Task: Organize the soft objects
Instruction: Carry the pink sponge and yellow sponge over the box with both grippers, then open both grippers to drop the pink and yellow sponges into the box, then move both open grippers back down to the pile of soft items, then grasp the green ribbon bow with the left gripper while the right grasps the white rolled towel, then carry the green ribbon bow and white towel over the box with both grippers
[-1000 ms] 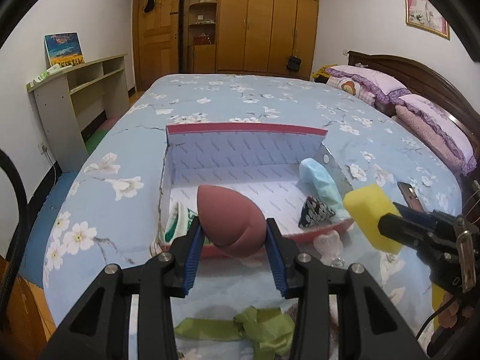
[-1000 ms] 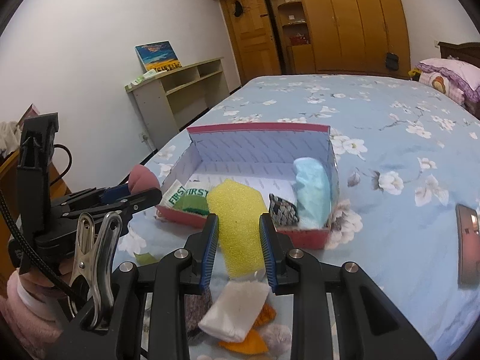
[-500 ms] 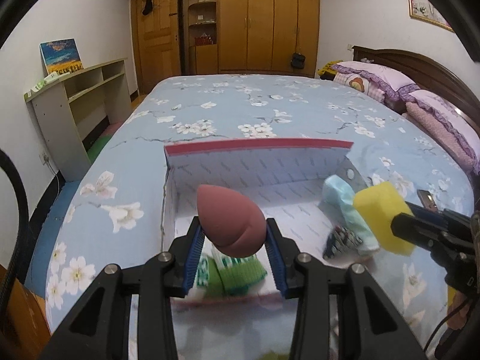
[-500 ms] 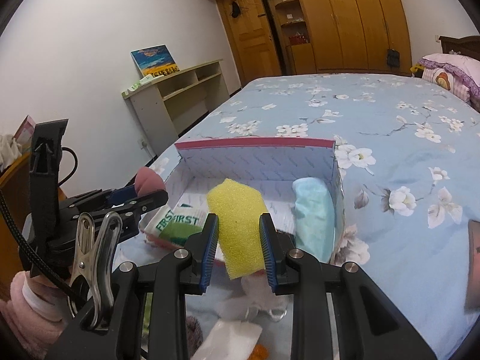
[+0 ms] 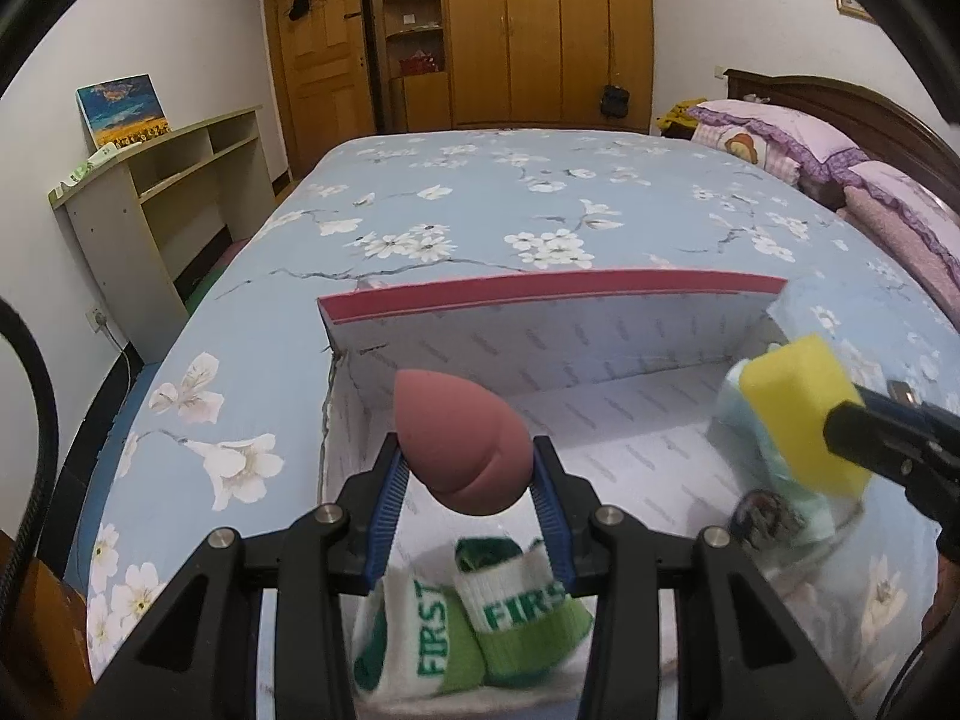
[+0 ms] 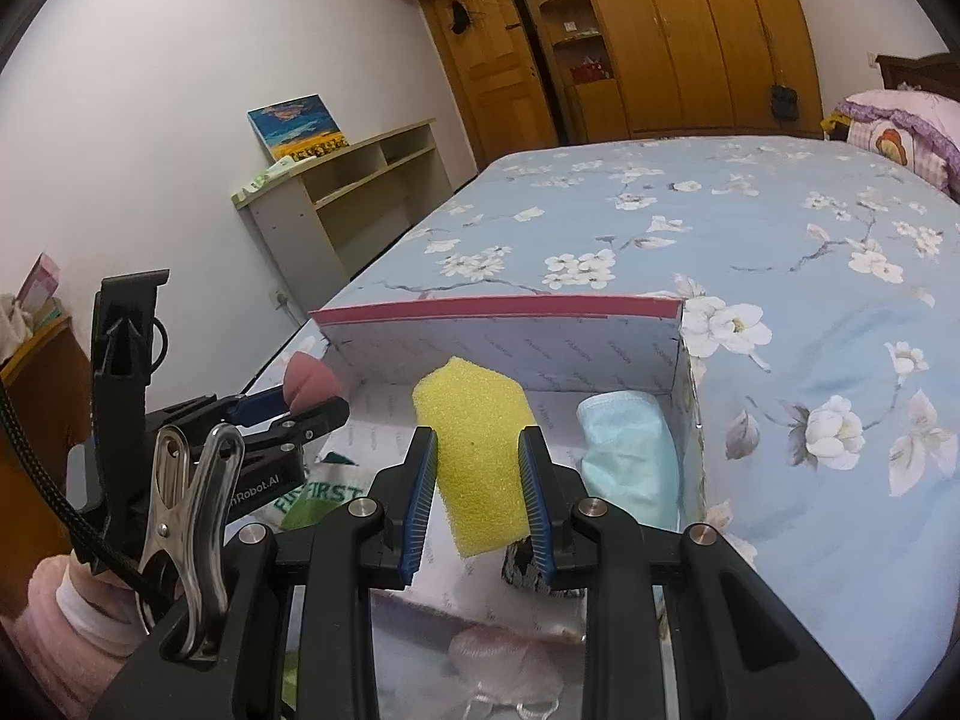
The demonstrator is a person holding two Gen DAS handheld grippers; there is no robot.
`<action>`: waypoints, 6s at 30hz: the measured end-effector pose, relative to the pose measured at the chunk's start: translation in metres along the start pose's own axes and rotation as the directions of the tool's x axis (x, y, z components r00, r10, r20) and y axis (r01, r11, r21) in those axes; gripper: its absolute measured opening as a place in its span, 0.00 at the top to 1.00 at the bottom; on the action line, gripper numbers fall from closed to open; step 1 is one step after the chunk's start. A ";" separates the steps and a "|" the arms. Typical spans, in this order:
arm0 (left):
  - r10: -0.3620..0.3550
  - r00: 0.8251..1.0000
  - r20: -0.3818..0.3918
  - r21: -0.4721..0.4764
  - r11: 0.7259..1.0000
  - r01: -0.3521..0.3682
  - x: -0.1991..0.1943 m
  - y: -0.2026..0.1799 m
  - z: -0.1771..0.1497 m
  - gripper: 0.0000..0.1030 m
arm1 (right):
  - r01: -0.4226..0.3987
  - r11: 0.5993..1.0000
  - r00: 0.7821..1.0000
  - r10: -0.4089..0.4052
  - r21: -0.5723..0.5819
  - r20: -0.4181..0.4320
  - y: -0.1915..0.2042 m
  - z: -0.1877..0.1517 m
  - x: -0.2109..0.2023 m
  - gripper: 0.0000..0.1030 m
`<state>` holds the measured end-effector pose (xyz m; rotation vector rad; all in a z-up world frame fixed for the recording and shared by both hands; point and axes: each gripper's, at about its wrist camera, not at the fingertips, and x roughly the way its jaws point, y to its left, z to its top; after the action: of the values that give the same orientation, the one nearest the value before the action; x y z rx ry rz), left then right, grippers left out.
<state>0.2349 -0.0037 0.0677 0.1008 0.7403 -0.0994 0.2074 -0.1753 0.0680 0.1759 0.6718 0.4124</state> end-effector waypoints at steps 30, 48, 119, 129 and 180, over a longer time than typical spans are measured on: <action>0.023 0.999 -0.047 -0.026 0.999 -0.025 0.040 0.004 -0.011 0.46 | 0.009 0.998 1.000 -0.009 0.063 -0.002 -0.029 -0.007 0.045 0.67; 0.004 1.000 -0.027 -0.039 0.999 -0.005 0.004 0.004 -0.011 0.42 | 0.032 0.997 0.999 -0.034 0.064 0.031 -0.024 -0.004 0.022 0.49; -0.141 0.965 -0.220 -0.143 0.983 0.111 -0.063 -0.035 -0.153 0.21 | 0.039 0.998 0.988 -0.031 0.049 -0.152 0.009 -0.119 -0.058 0.49; -0.122 0.966 -0.229 -0.147 0.985 0.089 -0.057 -0.030 -0.161 0.05 | 0.008 0.999 0.970 0.000 0.033 -0.242 0.017 -0.133 -0.037 0.49; -0.137 0.990 -0.025 -0.149 0.980 0.132 -0.122 -0.009 -0.137 0.77 | -0.063 0.994 0.997 0.059 -0.089 -0.051 0.041 -0.123 -0.071 0.87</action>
<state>0.0526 0.0114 0.0494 -0.0889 0.7868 -0.1717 0.0660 -0.1648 0.0253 0.1011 0.6945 0.5064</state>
